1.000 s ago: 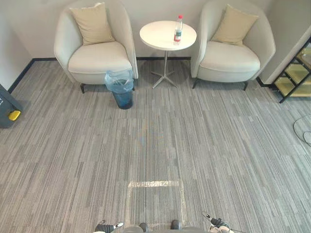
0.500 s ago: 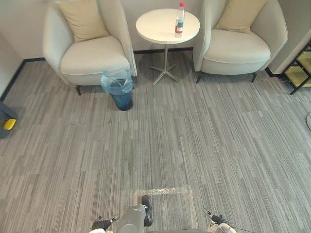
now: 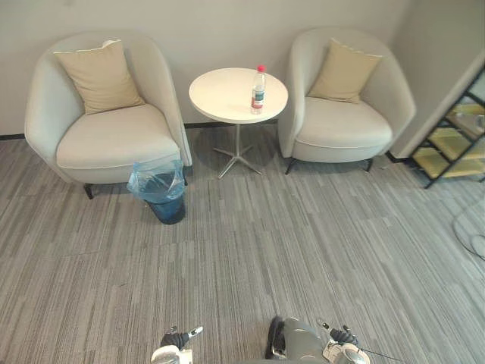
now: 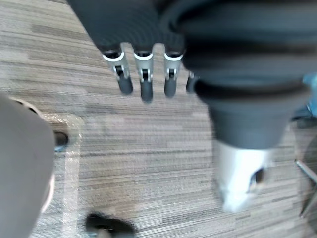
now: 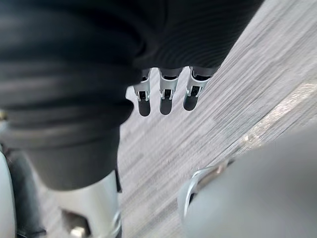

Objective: Gather rubbish on tea table into small bin, then transfer packed bag to large trash can.

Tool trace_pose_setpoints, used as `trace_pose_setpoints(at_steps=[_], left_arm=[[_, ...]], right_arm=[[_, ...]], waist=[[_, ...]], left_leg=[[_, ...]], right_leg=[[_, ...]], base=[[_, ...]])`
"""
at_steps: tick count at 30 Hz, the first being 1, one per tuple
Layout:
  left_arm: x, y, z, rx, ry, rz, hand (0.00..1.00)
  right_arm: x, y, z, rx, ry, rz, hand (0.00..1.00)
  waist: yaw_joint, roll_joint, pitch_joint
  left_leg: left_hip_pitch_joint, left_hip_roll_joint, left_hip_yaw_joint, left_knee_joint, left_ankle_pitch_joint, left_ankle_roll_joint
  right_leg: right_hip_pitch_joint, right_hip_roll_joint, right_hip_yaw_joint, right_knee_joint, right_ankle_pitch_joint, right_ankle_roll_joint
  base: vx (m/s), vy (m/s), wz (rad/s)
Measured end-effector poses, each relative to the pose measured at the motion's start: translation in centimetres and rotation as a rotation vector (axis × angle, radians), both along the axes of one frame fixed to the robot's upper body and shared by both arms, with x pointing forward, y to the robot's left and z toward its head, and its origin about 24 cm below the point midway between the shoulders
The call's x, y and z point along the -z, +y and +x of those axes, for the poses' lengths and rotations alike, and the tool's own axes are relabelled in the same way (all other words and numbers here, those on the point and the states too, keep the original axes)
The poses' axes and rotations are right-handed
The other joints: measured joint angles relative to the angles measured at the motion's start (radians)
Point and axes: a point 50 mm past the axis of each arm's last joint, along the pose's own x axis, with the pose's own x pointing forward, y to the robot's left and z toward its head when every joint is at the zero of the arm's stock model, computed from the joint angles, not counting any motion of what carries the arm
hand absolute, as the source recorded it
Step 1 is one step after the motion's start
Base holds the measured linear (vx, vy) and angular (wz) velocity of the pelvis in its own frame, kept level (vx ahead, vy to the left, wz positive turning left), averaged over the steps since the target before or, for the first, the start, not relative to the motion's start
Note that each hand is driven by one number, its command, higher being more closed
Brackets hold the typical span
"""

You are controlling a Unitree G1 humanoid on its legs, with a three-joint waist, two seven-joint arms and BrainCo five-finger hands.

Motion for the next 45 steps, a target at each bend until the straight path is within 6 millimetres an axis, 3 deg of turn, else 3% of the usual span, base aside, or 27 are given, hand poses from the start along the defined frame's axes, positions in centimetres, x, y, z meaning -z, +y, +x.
trace_pose_setpoints(at_steps=[2, 4, 5, 6, 8, 9, 11, 12, 14, 15, 16, 18, 20, 22, 23, 26, 28, 30, 32, 33, 34, 35, 37, 38, 40, 42, 45], left_arm=[[0.1, -1.0, -0.1, -0.013, 0.003, -0.029, 0.0], [0.0, -1.0, 0.3, -0.018, -0.016, -0.033, 0.0], [-0.2, -0.8, 0.6, -0.024, -0.032, -0.025, 0.0], [-0.3, -0.4, 0.6, -0.048, -0.039, -0.02, 0.0], [-0.5, 0.1, 1.0, -0.064, -0.061, -0.008, 0.0], [-0.9, 0.3, 1.7, -0.072, -0.091, -0.006, 0.0], [-1.1, 0.3, 2.3, -0.078, -0.12, -0.011, 0.0], [-1.2, 0.2, 2.5, -0.077, -0.13, -0.012, 0.0], [-1.2, 0.1, 2.5, -0.067, -0.126, -0.01, 0.0], [-1.2, 0.1, 2.5, -0.06, -0.127, -0.008, 0.0], [-1.2, 0.7, 2.5, -0.041, -0.123, 0.011, 0.0], [-1.2, 1.1, 2.5, -0.037, -0.118, 0.019, 0.0], [-1.1, 1.1, 2.4, -0.044, -0.108, 0.015, 0.0], [-0.9, 1.4, 2.1, -0.036, -0.081, 0.019, 0.0], [-0.9, 1.4, 2.0, -0.03, -0.068, 0.02, 0.0], [-0.7, 1.3, 1.7, -0.034, -0.054, 0.014, 0.0], [-0.6, 1.1, 1.6, -0.043, -0.053, 0.005, 0.0], [-0.6, 1.0, 1.4, -0.051, -0.049, 0.003, 0.0], [-0.4, 1.1, 0.8, -0.078, -0.037, 0.0, 0.0], [-0.3, 1.5, 0.1, -0.095, -0.026, 0.006, 0.0], [-0.3, 1.5, 0.0, -0.111, -0.026, 0.002, 0.0], [0.0, 0.5, -0.5, -0.147, -0.011, -0.032, 0.0], [0.2, -0.8, -0.8, -0.175, -0.009, -0.068, 0.0], [0.1, -0.9, -0.6, -0.179, -0.018, -0.073, 0.0], [-0.1, -0.6, -0.1, -0.179, -0.039, -0.065, 0.0], [-0.2, -0.5, 0.1, -0.18, -0.053, -0.062, 0.0], [-0.4, -0.2, 0.4, -0.171, -0.07, -0.056, 0.0]], right_arm=[[-0.1, -0.3, 0.2, 0.008, -0.004, -0.007, 0.0], [-0.1, -0.4, -0.1, 0.021, 0.003, -0.005, 0.0], [0.0, -0.4, -0.3, 0.023, 0.011, -0.002, 0.0], [0.0, -0.2, -0.2, 0.016, 0.013, -0.004, 0.0], [0.1, 0.2, -0.2, -0.006, 0.021, -0.001, 0.0], [0.2, 0.6, -0.1, -0.016, 0.023, 0.007, 0.0], [0.3, 0.7, -0.1, -0.01, 0.033, 0.014, 0.0], [0.3, 0.9, 0.1, -0.01, 0.033, 0.018, 0.0], [0.3, 1.0, 0.1, -0.008, 0.031, 0.023, 0.0], [0.3, 0.8, -0.1, -0.003, 0.037, 0.02, 0.0], [0.6, 1.6, -0.2, -0.002, 0.045, 0.043, 0.0], [0.7, 2.3, -0.3, -0.003, 0.048, 0.059, 0.0], [0.7, 2.3, -0.5, -0.009, 0.048, 0.06, 0.0], [0.6, 2.3, -0.3, -0.025, 0.031, 0.057, 0.0], [0.4, 2.1, -0.2, -0.03, 0.021, 0.05, 0.0], [0.3, 1.8, -0.3, -0.041, 0.01, 0.034, 0.0], [0.2, 1.6, -0.3, -0.055, 0.011, 0.02, 0.0], [0.2, 1.3, -0.4, -0.064, 0.014, 0.015, 0.0], [0.3, 1.4, -0.5, -0.064, 0.019, 0.022, 0.0], [0.5, 1.7, -0.9, -0.065, 0.033, 0.035, 0.0], [0.6, 2.0, -1.0, -0.061, 0.037, 0.047, 0.0], [0.4, 0.9, -0.9, -0.069, 0.038, 0.022, 0.0], [0.4, 0.1, -1.1, -0.07, 0.048, 0.002, 0.0], [0.3, -0.3, -1.1, -0.067, 0.047, -0.008, 0.0], [0.3, -0.4, -1.3, -0.079, 0.057, -0.015, 0.0], [0.4, -0.2, -1.5, -0.086, 0.069, -0.014, 0.0], [0.5, 0.1, -1.4, -0.078, 0.069, -0.004, 0.0]], waist=[[-0.001, 0.038, 0.0], [-0.002, 0.044, 0.001], [0.0, 0.043, 0.008], [0.005, 0.04, 0.019], [0.017, 0.021, 0.031], [0.028, 0.004, 0.039], [0.051, 0.001, 0.041], [0.055, 0.0, 0.042], [0.055, -0.001, 0.04], [0.064, -0.007, 0.037], [0.071, -0.034, 0.018], [0.062, -0.055, 0.015], [0.079, -0.059, 0.014], [0.066, -0.068, 0.012], [0.05, -0.069, 0.012], [0.045, -0.063, 0.015], [0.044, -0.058, 0.017], [0.039, -0.052, 0.018], [0.033, -0.05, 0.017], [0.028, -0.066, 0.007], [0.028, -0.074, 0.0], [0.037, -0.018, -0.017], [0.035, 0.016, -0.028], [0.039, 0.037, -0.023], [0.043, 0.04, -0.016], [0.056, 0.032, -0.012], [0.057, 0.025, -0.015]], left_leg=[[-0.038, 0.042, -0.047, 0.105, 0.014, -0.024], [-0.15, 0.081, -0.09, 0.385, 0.061, -0.094], [-0.256, 0.112, -0.12, 0.627, 0.089, -0.132], [-0.334, 0.139, -0.118, 0.797, 0.078, -0.139], [-0.42, 0.152, -0.086, 0.894, 0.057, -0.123], [-0.494, 0.148, -0.046, 0.878, 0.035, -0.094], [-0.563, 0.138, 0.016, 0.736, 0.011, -0.073], [-0.587, 0.111, 0.04, 0.573, 0.018, -0.067], [-0.59, 0.052, 0.038, 0.291, 0.083, -0.06], [-0.568, 0.024, 0.03, 0.195, 0.216, -0.049], [-0.55, -0.022, 0.04, 0.169, 0.218, -0.013], [-0.55, -0.033, 0.067, 0.197, 0.18, 0.017], [-0.49, -0.036, 0.108, 0.22, 0.116, 0.028], [-0.381, -0.064, 0.117, 0.177, 0.078, 0.035], [-0.343, -0.071, 0.112, 0.165, 0.068, 0.035], [-0.197, -0.08, 0.092, 0.1, 0.06, 0.034], [-0.131, -0.068, 0.079, 0.048, 0.06, 0.034], [-0.076, -0.046, 0.058, 0.019, 0.06, 0.034], [-0.059, -0.031, 0.029, 0.018, 0.046, 0.01], [-0.047, -0.037, -0.009, 0.019, 0.026, -0.02], [-0.036, -0.041, -0.03, 0.019, 0.012, -0.042], [-0.043, 0.009, -0.036, 0.037, 0.006, -0.05], [-0.117, 0.041, -0.053, 0.166, 0.006, -0.052], [-0.183, 0.068, -0.06, 0.324, 0.019, -0.072], [-0.318, 0.124, -0.065, 0.654, 0.079, -0.098], [-0.407, 0.157, -0.02, 0.782, 0.051, -0.092], [-0.493, 0.13, 0.059, 0.605, 0.032, -0.076]], right_leg=[[0.025, 0.032, -0.025, -0.004, -0.052, -0.018], [0.089, 0.06, -0.034, -0.044, -0.088, -0.02], [0.155, 0.086, -0.037, -0.094, -0.098, -0.028], [0.229, 0.109, -0.038, -0.14, -0.104, -0.037], [0.313, 0.119, -0.038, -0.19, -0.114, -0.046], [0.374, 0.118, -0.03, -0.235, -0.116, -0.042], [0.432, 0.116, -0.013, -0.289, -0.117, -0.03], [0.466, 0.107, -0.001, -0.318, -0.123, -0.017], [0.512, 0.089, 0.009, -0.357, -0.14, 0.011], [0.54, 0.077, 0.036, -0.376, -0.153, 0.032], [0.554, 0.042, 0.065, -0.389, -0.161, 0.046], [0.548, 0.014, 0.089, -0.365, -0.159, 0.048], [0.498, -0.009, 0.155, -0.171, -0.168, 0.063], [0.317, -0.048, 0.183, 0.284, -0.117, 0.172], [0.277, -0.06, 0.18, 0.396, -0.106, 0.191], [0.154, -0.098, 0.102, 0.566, -0.13, 0.152], [0.105, -0.106, 0.037, 0.492, -0.161, 0.112], [0.072, -0.088, 0.012, 0.268, -0.164, 0.087], [0.079, -0.034, 0.075, 0.042, -0.094, 0.074], [0.08, -0.018, 0.119, -0.05, 0.036, 0.044], [0.082, -0.02, 0.116, -0.045, 0.0, 0.035], [0.084, 0.008, 0.097, -0.037, -0.012, 0.025], [0.123, 0.031, 0.066, -0.099, -0.029, 0.015], [0.167, 0.048, 0.055, -0.133, -0.048, 0.004], [0.258, 0.058, 0.03, -0.183, -0.081, -0.006], [0.334, 0.063, 0.011, -0.22, -0.091, -0.012], [0.397, 0.06, 0.009, -0.293, -0.091, 0.002]], base=[[0.5, -0.299, -0.01], [0.51, -0.286, 0.12], [0.54, -0.242, 0.01], [0.43, -0.154, -0.08], [0.35, -0.092, -0.18], [0.42, -0.075, -0.25], [0.38, -0.005, -0.29], [0.41, 0.103, -0.23], [0.44, 0.16, -0.22], [0.49, 0.215, -0.35], [0.52, 0.208, -0.31], [0.52, 0.193, -0.24], [0.47, 0.214, -0.55], [0.41, 0.199, -0.19], [0.43, 0.153, 0.19], [0.38, 0.066, 0.19], [0.45, -0.022, 0.39], [0.41, -0.125, 0.38], [0.36, -0.231, 0.5], [0.4, -0.282, 0.58], [0.44, -0.295, 0.32], [0.43, -0.28, 0.23], [0.38, -0.258, 0.26], [0.34, -0.265, 0.32], [0.33, -0.23, 0.31], [0.25, -0.132, 0.08], [0.21, -0.038, -0.09]])
